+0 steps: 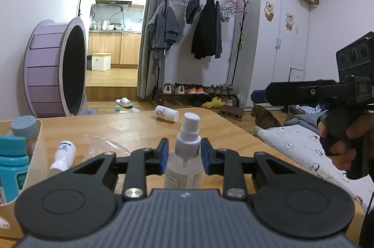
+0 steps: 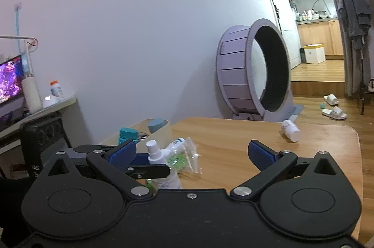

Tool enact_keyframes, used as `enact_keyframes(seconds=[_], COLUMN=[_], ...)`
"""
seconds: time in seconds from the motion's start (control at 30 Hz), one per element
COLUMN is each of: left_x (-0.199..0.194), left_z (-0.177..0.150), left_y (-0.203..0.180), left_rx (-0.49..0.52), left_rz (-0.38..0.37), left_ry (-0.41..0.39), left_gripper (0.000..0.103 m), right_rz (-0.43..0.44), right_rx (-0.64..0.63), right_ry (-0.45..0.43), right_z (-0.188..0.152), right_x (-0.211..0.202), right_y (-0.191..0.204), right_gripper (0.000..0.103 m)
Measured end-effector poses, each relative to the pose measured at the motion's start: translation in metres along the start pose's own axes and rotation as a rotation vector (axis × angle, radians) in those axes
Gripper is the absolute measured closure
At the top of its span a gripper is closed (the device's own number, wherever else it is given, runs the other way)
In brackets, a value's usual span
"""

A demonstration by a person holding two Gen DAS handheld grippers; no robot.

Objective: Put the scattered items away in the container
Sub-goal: 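Carry the spray bottle in the left gripper toward the basket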

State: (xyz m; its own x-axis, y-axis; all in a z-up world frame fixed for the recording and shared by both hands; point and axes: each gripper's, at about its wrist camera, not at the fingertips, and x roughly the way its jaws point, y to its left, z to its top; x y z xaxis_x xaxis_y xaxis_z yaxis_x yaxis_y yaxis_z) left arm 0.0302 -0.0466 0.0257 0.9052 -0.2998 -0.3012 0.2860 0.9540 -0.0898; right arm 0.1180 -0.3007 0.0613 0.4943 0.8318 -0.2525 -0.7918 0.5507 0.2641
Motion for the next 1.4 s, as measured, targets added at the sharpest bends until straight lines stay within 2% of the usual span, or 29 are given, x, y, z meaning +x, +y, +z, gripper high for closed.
enact_keyframes(seconds=[0.03, 0.43, 0.63, 0.87, 1.13, 1.23, 1.4], left_x=[-0.002, -0.033, -0.063, -0.110, -0.148, -0.153, -0.136], left_z=[0.001, 0.009, 0.019, 0.033, 0.048, 0.055, 0.063], left_y=[0.001, 0.016, 0.031, 0.059, 0.099, 0.121, 0.162], left_rx=[0.003, -0.053, -0.076, -0.103, -0.130, -0.148, -0.161], left_rz=[0.006, 0.017, 0.058, 0.151, 0.315, 0.376, 0.438], left_ry=[-0.005, -0.022, -0.049, -0.075, -0.128, -0.151, -0.123], left_gripper=[0.082, 0.082, 0.082, 0.082, 0.082, 0.082, 0.082], right_rz=[0.004, 0.039, 0.079, 0.114, 0.127, 0.132, 0.133], right_rx=[0.000, 0.006, -0.004, -0.017, -0.002, -0.004, -0.011], right_ry=[-0.001, 0.007, 0.044, 0.077, 0.103, 0.104, 0.104], right_z=[0.000, 0.002, -0.002, -0.005, -0.008, -0.009, -0.010], right_x=[0.000, 0.011, 0.023, 0.039, 0.058, 0.064, 0.069], right_y=[0.000, 0.006, 0.015, 0.035, 0.055, 0.061, 0.067], right_gripper=[0.000, 0.000, 0.000, 0.000, 0.000, 0.000, 0.000])
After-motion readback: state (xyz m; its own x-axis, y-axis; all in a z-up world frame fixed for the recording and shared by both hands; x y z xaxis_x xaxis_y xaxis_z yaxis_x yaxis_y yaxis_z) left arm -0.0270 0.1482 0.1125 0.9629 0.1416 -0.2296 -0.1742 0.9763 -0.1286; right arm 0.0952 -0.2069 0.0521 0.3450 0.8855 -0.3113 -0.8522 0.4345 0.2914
